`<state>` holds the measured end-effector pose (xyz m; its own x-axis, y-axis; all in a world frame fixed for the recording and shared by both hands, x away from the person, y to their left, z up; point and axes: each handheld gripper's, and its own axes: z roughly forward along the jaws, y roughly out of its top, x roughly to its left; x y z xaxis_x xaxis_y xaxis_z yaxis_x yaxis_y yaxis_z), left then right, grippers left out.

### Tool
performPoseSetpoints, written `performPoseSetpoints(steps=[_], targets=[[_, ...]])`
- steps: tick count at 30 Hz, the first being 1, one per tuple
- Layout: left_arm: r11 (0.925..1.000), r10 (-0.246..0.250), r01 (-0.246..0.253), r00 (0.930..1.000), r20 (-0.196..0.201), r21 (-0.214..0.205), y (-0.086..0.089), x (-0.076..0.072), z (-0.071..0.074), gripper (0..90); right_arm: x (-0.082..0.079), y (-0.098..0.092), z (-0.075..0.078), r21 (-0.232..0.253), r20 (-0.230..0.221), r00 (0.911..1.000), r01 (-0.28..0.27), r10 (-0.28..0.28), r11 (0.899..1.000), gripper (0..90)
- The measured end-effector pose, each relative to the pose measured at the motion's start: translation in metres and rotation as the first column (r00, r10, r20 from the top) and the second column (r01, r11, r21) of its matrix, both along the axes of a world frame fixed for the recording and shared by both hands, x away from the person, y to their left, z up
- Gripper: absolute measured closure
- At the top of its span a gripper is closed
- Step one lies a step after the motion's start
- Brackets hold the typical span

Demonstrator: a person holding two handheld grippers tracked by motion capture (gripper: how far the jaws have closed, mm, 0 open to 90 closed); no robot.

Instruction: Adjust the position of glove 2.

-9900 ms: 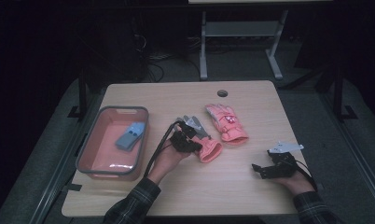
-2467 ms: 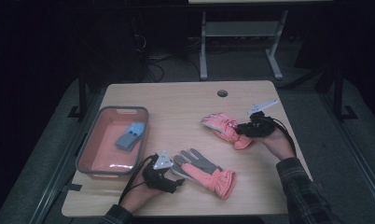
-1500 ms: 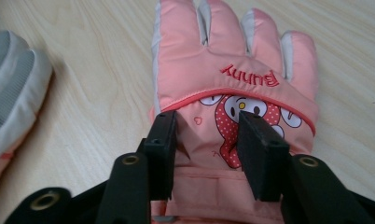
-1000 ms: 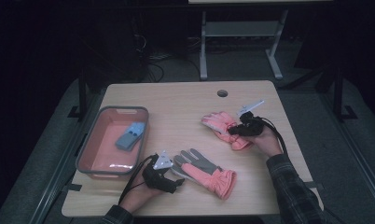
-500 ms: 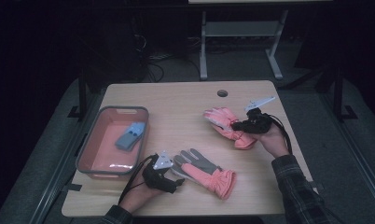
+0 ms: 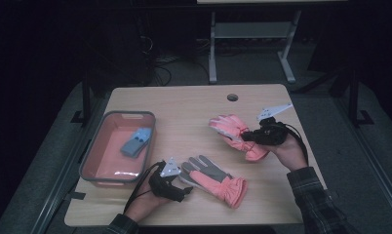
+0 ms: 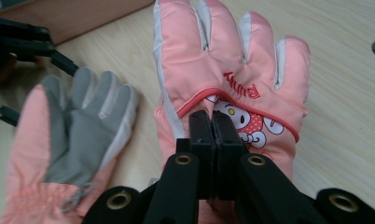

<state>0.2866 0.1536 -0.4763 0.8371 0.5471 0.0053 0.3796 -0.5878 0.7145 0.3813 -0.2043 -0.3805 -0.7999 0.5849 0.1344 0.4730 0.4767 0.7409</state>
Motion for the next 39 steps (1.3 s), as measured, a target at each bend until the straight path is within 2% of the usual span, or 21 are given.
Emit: performPoseSetpoints(steps=[6,12,23,31,39], targets=[[1.0,-0.003,0.003,1.0,0.0,-0.001,0.0,0.0,0.0,12.7,-0.018,0.008,0.008,0.01,0.006,0.9992,-0.039,0.039,0.999,88.8],[1.0,0.0,0.0,1.0,0.0,-0.005,0.0,0.0,0.0,12.7,-0.035,0.018,0.01,0.008,-0.007,0.997,-0.077,0.077,0.997,88.8],[1.0,0.002,-0.002,1.0,-0.007,-0.004,0.0,-0.001,0.0,12.7,-0.064,0.045,0.006,0.02,-0.037,0.984,-0.174,0.174,0.985,88.8],[1.0,0.002,-0.002,1.0,-0.007,-0.003,0.0,-0.001,0.0,12.7,-0.077,0.066,0.002,0.013,-0.055,0.9722,-0.227,0.228,0.974,88.7],[1.0,0.002,-0.002,1.0,-0.004,-0.008,-0.001,0.0,0.0,12.7,-0.079,0.076,-0.005,-0.014,-0.074,0.9682,-0.24,0.239,0.971,88.7]])
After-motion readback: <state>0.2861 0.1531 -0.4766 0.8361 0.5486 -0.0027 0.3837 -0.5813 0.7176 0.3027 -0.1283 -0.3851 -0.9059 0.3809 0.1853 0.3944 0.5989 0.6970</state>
